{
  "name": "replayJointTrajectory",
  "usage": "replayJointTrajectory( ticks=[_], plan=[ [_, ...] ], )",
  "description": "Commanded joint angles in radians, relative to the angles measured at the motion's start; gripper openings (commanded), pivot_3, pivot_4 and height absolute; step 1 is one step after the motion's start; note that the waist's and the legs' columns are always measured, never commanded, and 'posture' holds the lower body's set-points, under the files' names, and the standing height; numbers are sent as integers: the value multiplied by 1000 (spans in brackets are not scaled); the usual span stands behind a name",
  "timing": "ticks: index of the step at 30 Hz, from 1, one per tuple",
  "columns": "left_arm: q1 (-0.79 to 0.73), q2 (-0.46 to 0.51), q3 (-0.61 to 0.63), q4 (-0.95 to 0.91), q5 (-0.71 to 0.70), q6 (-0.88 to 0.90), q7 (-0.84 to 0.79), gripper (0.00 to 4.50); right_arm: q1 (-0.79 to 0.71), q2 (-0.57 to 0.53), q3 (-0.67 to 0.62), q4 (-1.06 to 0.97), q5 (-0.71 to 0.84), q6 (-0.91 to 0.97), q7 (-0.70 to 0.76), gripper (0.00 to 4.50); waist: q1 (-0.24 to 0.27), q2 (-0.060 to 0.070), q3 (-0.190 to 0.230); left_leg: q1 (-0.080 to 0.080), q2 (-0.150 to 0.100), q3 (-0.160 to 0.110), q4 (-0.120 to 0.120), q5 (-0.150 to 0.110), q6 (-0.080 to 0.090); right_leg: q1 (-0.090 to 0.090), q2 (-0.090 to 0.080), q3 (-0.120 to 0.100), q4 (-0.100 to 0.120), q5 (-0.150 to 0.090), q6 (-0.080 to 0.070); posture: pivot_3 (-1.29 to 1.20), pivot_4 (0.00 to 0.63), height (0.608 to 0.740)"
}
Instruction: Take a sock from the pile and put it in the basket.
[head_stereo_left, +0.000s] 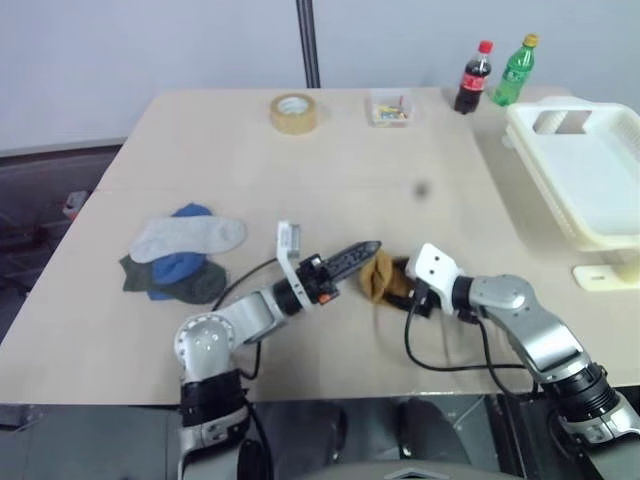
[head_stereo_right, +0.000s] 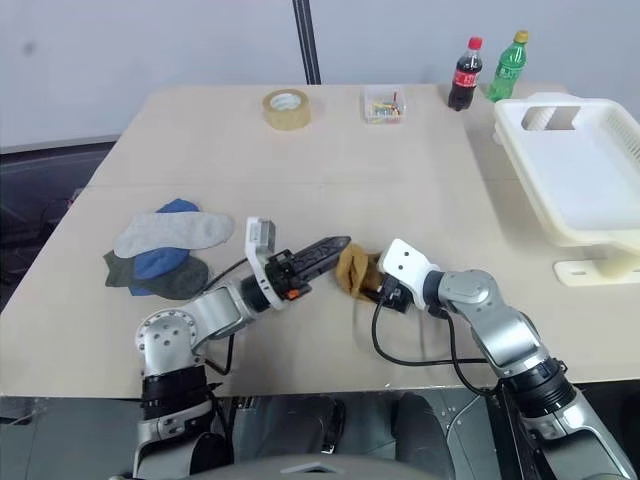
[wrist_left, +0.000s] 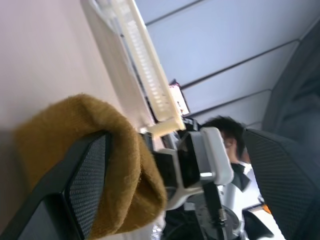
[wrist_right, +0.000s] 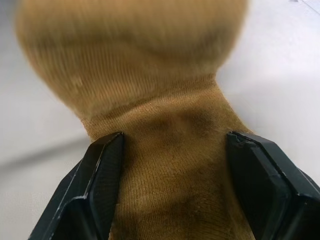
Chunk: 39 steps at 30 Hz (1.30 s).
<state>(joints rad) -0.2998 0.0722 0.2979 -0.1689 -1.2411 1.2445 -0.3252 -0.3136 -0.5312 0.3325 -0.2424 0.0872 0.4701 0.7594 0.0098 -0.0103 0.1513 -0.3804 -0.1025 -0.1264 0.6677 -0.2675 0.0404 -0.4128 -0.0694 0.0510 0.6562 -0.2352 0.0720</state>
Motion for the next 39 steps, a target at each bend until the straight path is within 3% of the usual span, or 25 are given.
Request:
replayJointTrajectory(
  ticks=[1,10,12,15,16,21,25,30,39],
  plan=[
    [-18,6,-23,3,-24,-25,-5,4448,-21,-34,-70,-95,51,39,34,3419,2,0,0,0,0,0,0,0,0,0,0,0,0,0,0,0,150,739],
    [-49,41,-67,54,-15,-30,-34,4448,-5,-219,-233,-264,238,196,167,3419,5,0,1,-4,0,-4,-1,0,0,-1,-1,-4,-7,0,0,0,150,739],
    [-66,45,-92,77,-1,-31,-54,4448,-5,-204,-287,-256,305,255,148,3419,5,0,1,-5,0,-5,-1,0,0,0,-1,-5,-8,0,0,0,150,739],
    [-94,38,-129,119,21,-35,-78,4500,-1,-161,-329,-245,354,324,86,4335,6,0,1,-5,0,-5,-1,0,1,0,-1,-5,-8,0,0,0,150,739],
    [-102,36,-144,133,33,-36,-85,4500,4,-153,-331,-248,368,340,80,4443,5,0,1,-6,0,-5,-1,0,1,0,-1,-5,-8,0,0,0,150,739],
    [-134,47,-199,192,90,-36,-142,4500,4,-64,-366,-254,448,480,-31,4443,4,0,1,-6,0,-6,-1,0,1,-1,-1,-5,-9,0,0,0,150,739],
    [-131,55,-219,206,117,-33,-180,4500,-24,22,-370,-213,446,580,-166,4443,4,0,1,-7,0,-6,-2,0,1,-3,-1,-5,-9,0,0,0,150,739],
    [-120,51,-225,204,133,-37,-198,4500,-6,54,-340,-169,420,626,-239,4443,5,1,1,-8,-1,-6,-2,0,1,-3,-1,-6,-9,0,0,0,150,739],
    [-118,54,-216,195,157,-39,-212,4500,32,-15,-267,-163,428,671,-211,4443,5,1,1,-8,-1,-6,-3,0,1,-3,-1,-5,-9,0,0,0,150,739]
  ],
)
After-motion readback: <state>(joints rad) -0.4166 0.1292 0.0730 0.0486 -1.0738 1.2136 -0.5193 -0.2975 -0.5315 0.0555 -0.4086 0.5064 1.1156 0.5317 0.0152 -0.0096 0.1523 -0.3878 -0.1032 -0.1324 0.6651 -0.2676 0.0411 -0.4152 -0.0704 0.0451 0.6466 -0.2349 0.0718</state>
